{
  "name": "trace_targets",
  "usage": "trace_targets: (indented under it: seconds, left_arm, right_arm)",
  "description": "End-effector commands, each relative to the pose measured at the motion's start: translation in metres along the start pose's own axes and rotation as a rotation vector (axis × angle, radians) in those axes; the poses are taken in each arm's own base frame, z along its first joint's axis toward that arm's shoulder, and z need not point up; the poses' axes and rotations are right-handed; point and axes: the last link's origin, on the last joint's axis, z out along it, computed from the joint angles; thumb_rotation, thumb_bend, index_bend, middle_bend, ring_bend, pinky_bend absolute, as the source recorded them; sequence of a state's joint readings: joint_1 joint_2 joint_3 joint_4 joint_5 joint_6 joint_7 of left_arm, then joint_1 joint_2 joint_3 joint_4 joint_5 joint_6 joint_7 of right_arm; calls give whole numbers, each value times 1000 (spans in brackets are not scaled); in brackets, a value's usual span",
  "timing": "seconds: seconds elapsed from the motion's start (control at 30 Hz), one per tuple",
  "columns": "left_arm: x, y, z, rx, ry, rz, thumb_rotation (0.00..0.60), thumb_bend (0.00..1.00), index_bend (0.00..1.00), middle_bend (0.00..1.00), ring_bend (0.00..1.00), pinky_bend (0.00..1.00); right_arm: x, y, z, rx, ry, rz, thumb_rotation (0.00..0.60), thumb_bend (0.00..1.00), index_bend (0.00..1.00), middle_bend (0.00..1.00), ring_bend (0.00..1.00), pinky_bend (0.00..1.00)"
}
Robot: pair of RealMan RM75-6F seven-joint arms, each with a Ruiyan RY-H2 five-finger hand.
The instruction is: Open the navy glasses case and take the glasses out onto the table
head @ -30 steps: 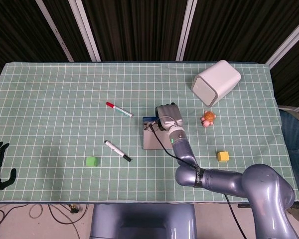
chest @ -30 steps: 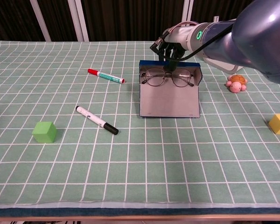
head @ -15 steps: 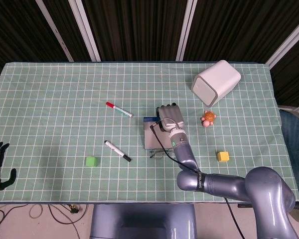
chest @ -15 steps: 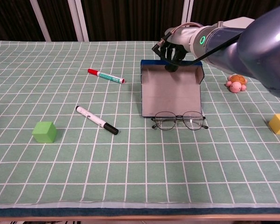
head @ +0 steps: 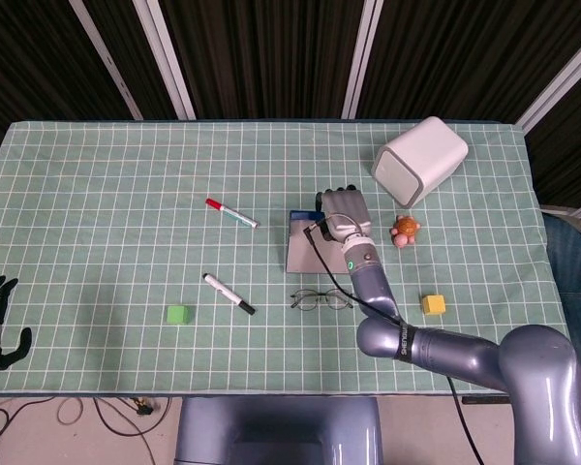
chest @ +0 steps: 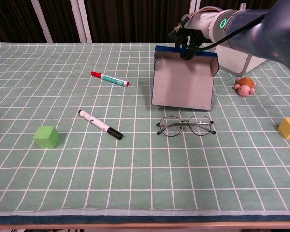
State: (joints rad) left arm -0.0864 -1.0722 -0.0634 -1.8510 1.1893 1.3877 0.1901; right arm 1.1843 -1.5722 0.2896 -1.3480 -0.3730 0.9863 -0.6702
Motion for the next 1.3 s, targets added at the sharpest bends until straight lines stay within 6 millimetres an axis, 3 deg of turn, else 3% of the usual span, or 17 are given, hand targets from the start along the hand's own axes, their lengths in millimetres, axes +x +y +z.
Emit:
trace_targets:
  seconds: [0.03,0.2,0.4,0.8,1.13,1.3]
  left_arm:
    - [0,0,0,-1,2,-1,600,457,67,0,0,0]
    - [0,1,0,-3,1,-1,600,458,67,0,0,0]
    - [0,0,0,-2,3,1,600,457,67,0,0,0]
    - [0,-1,1,7,9,9,600,458,67,0,0,0]
    - [0,-1,1,13,14,14,600,458,67,0,0,0]
    - [-1,-1,0,13,10,17,600,458,67,0,0,0]
  right_arm:
    - [20,12,-5,9,19,-17,600,516,501,375,330,233]
    - [41,36,-12,-6,34,-41,600,511,501,372,324,233]
    - [50,70,-17,-30,1,-101,600,507,502,368,313,232]
    - [31,127,-25,-95,-68,-176,600,507,501,363,300,232]
    - [16,154,-26,-113,-96,-220,600,492,501,351,290,232]
    - [2,163,-30,-116,-147,-234,600,400,372,278,239,232]
